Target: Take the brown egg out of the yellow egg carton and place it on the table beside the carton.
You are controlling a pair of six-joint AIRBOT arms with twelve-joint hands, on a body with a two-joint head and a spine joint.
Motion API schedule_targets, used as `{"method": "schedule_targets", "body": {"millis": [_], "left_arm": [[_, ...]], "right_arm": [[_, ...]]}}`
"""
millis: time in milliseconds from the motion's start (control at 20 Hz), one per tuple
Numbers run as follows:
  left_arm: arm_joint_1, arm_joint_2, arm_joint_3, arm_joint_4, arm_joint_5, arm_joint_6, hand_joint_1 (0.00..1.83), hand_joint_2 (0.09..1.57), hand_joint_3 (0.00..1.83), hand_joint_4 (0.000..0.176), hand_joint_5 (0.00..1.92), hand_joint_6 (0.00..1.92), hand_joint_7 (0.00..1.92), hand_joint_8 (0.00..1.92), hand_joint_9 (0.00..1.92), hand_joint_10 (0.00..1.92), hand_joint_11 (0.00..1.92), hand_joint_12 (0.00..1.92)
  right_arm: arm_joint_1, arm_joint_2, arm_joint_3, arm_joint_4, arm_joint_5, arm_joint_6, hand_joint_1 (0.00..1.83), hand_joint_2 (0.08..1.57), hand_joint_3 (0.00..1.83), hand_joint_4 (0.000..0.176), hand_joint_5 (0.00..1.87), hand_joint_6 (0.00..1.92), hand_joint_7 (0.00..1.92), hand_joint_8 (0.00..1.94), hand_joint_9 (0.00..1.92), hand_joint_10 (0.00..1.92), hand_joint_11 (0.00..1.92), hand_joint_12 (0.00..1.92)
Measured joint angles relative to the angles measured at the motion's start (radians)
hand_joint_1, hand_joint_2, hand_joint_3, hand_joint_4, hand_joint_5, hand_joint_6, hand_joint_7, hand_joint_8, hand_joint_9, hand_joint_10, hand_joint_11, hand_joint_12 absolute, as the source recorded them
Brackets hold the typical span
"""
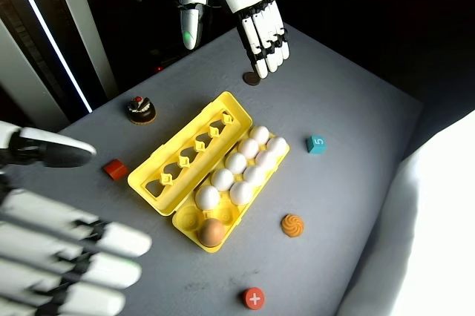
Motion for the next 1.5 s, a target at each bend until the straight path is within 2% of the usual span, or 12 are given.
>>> {"method": "schedule_targets", "body": {"millis": [100,150,250,500,650,800,950,1000,1250,1350,1450,1500], "left_arm": [[0.0,0.0,0.0,0.0,0.003,0.001,0.0,1.12,0.0,0.0,0.01,0.0,0.01,0.0,0.0,0.0,0.0,0.0],[0.0,0.0,0.0,0.0,0.002,0.001,0.0,1.12,0.0,0.0,0.01,0.0,0.0,0.0,0.0,0.0,0.0,0.0],[0.0,0.0,0.0,0.0,0.0,0.001,0.0,1.13,0.01,0.0,0.02,0.01,0.02,0.01,0.0,0.0,0.0,0.0],[0.0,0.0,0.0,-0.001,0.0,0.0,0.0,1.13,0.0,0.0,0.06,0.02,0.05,0.02,0.02,0.0,0.0,0.0],[0.0,0.0,0.0,-0.005,0.004,0.0,0.0,1.12,0.0,0.0,0.03,0.0,0.02,0.0,0.0,0.0,0.0,0.0],[-0.001,0.0,0.0,-0.007,0.005,0.0,0.0,1.13,0.0,0.0,0.03,0.0,0.01,0.0,0.0,0.0,0.0,0.0],[-0.001,0.0,0.0,-0.007,0.005,0.0,0.0,1.13,0.0,0.0,0.02,0.0,0.0,0.0,0.0,0.0,0.0,0.0],[-0.001,0.0,0.0,-0.007,0.005,0.0,0.0,1.12,0.0,0.0,0.05,0.01,0.03,0.01,0.01,0.0,0.0,0.0],[-0.002,0.0,0.0,-0.007,0.006,0.0,0.0,1.12,0.0,0.0,0.05,0.01,0.03,0.01,0.0,0.0,0.0,0.0],[-0.002,0.0,0.0,-0.007,0.005,0.0,0.0,1.12,0.0,0.0,0.05,0.0,0.04,0.01,0.01,0.0,0.0,0.0],[-0.002,0.0,0.0,-0.007,0.005,0.0,0.0,1.13,0.0,0.0,0.12,0.0,0.1,0.0,0.06,0.0,0.02,0.02],[-0.002,0.0,0.0,-0.006,0.006,0.0,0.0,1.13,0.0,0.0,0.11,0.0,0.09,0.0,0.04,0.0,0.01,0.01]], "right_arm": [[0.014,-0.054,0.053,-0.004,-0.033,-0.008,0.0,0.89,0.0,0.014,0.2,0.0,0.02,0.0,0.0,0.0,0.0,0.03],[0.014,-0.078,0.075,-0.003,-0.038,-0.008,0.02,0.85,0.0,0.0,0.29,0.01,0.0,0.0,0.0,0.0,0.0,0.01],[0.014,-0.132,0.126,0.0,-0.047,-0.008,0.16,0.74,0.0,0.033,0.65,0.05,0.04,0.0,0.0,0.0,0.0,0.0],[0.004,-0.279,0.275,-0.038,-0.044,-0.007,0.48,0.73,0.0,0.015,0.96,0.08,0.0,0.0,0.0,0.0,0.0,0.0],[-0.018,-0.369,0.375,-0.048,-0.04,-0.003,0.51,0.72,0.0,0.012,0.99,0.05,0.0,0.0,0.0,0.0,0.0,0.0],[-0.019,-0.443,0.466,-0.048,-0.024,0.003,0.58,0.75,0.01,0.077,0.99,0.03,0.06,0.02,0.0,0.0,0.0,0.0],[-0.019,-0.508,0.544,-0.056,-0.019,0.021,0.55,0.85,0.04,0.066,0.91,0.0,0.11,0.01,0.0,0.0,0.0,0.0],[-0.019,-0.523,0.561,-0.061,-0.019,0.024,0.59,0.85,0.04,0.037,0.91,0.01,0.03,0.0,0.0,0.0,0.0,0.0],[-0.027,-0.588,0.615,-0.063,-0.022,0.029,0.45,0.88,0.03,0.074,0.86,0.0,0.0,0.0,0.0,0.0,0.0,0.0],[-0.027,-0.608,0.623,-0.063,-0.025,0.029,0.49,0.87,0.02,0.064,0.9,0.02,0.0,0.0,0.0,0.0,0.0,0.0],[-0.027,-0.626,0.625,-0.064,-0.025,0.027,0.61,0.83,0.0,0.093,0.98,0.05,0.0,0.0,0.0,0.0,0.0,0.0],[-0.027,-0.636,0.625,-0.064,-0.025,0.021,0.55,0.84,0.01,0.132,0.95,0.03,0.0,0.0,0.0,0.0,0.0,0.0]]}}
